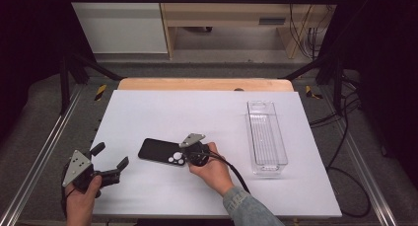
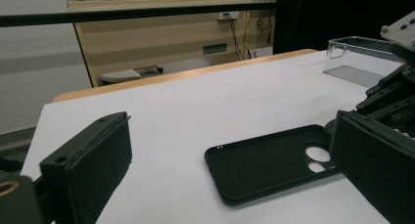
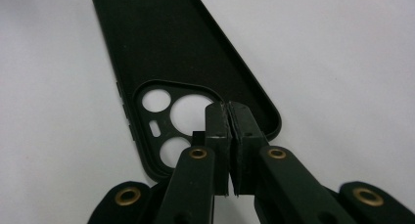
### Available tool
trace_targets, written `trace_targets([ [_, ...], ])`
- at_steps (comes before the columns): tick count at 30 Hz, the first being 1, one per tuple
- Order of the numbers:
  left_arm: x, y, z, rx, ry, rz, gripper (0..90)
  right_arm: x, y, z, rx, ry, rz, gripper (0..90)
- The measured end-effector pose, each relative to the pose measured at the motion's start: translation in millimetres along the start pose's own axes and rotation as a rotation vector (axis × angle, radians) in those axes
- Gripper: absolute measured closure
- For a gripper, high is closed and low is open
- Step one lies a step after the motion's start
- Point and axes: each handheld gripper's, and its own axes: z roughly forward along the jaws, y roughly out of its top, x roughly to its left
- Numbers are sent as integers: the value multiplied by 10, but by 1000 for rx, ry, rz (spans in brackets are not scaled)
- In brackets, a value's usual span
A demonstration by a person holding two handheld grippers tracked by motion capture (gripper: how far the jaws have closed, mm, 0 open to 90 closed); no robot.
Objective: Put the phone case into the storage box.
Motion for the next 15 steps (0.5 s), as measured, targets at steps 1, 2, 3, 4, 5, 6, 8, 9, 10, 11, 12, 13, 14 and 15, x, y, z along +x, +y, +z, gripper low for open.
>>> trace_targets([
  [1, 0, 0, 0, 0, 0, 0, 23, 0, 0, 0, 0, 0, 0, 883],
  [2, 1, -1, 2, 1, 0, 0, 23, 29, 1, -6, 9, 5, -18, 885],
  [3, 1, -1, 3, 2, -1, 0, 23, 36, 0, -5, 10, 7, -23, 885],
  [4, 1, -2, 5, 3, -1, 1, 23, 53, -2, -1, 13, 7, -29, 885],
  [5, 1, -2, 5, 3, -1, 1, 23, 67, -4, 2, 16, 7, -39, 885],
  [6, -3, -1, 4, 3, -2, 2, 23, 74, -5, 5, 16, 11, -41, 889],
  [8, -3, 0, 3, 3, -2, 2, 23, 94, -11, 7, 21, 26, -46, 900],
  [9, -3, 0, 3, 3, -2, 2, 23, 109, -17, 7, 24, 39, -49, 900],
  [10, 0, -2, 4, 4, -1, 2, 23, 133, -22, 3, 27, 43, -53, 900],
  [11, 0, -2, 4, 5, -1, 2, 23, 154, -23, -1, 28, 42, -67, 900],
  [12, 0, -2, 5, 5, 0, 1, 23, 175, -23, -6, 33, 42, -84, 900],
  [13, 0, -2, 4, 5, 0, 1, 23, 184, -23, -12, 39, 39, -103, 900],
  [14, -1, -2, 4, 5, 0, 2, 23, 202, -26, -19, 45, 36, -115, 900],
  [15, -2, -2, 3, 5, 0, 2, 23, 207, -30, -27, 48, 36, -132, 900],
])
